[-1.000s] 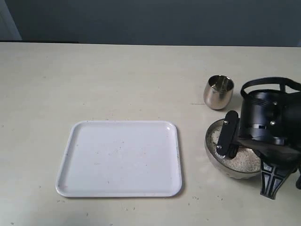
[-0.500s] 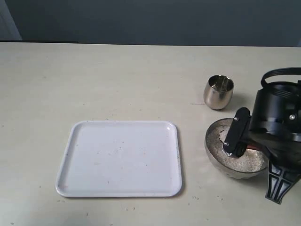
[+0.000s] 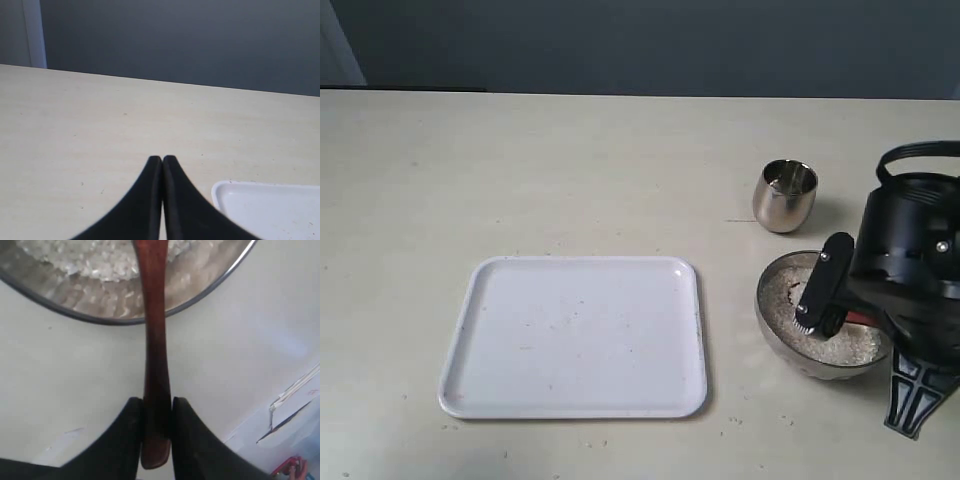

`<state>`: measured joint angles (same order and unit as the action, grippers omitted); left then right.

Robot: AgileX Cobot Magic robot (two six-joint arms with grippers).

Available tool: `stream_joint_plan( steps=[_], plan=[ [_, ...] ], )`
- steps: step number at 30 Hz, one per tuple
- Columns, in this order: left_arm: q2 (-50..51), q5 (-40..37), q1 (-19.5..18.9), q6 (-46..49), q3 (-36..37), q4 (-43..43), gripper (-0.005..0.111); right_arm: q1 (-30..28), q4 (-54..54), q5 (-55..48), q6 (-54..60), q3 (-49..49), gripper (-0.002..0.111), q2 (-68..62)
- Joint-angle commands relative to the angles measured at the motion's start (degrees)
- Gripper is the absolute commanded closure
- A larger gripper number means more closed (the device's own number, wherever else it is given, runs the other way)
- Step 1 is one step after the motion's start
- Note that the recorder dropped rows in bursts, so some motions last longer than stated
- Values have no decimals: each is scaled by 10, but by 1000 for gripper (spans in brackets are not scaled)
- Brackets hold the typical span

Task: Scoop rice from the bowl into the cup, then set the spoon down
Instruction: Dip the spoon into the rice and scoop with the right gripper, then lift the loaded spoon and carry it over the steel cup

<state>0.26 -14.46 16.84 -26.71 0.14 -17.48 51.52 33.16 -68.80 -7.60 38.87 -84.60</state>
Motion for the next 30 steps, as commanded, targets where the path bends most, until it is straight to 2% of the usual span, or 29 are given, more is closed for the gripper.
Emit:
stream_joint_plan(
  steps=[1, 16, 30],
  plan=[
    [-3, 7, 4, -1, -1, -2, 106, -1, 24, 7, -8, 3, 109, 6],
    [-3, 7, 4, -1, -1, -2, 106, -2, 17, 45, -32, 3, 109, 34],
    [-3, 7, 4, -1, -1, -2, 106, -4, 53, 74, -47, 3, 109, 34]
  ],
)
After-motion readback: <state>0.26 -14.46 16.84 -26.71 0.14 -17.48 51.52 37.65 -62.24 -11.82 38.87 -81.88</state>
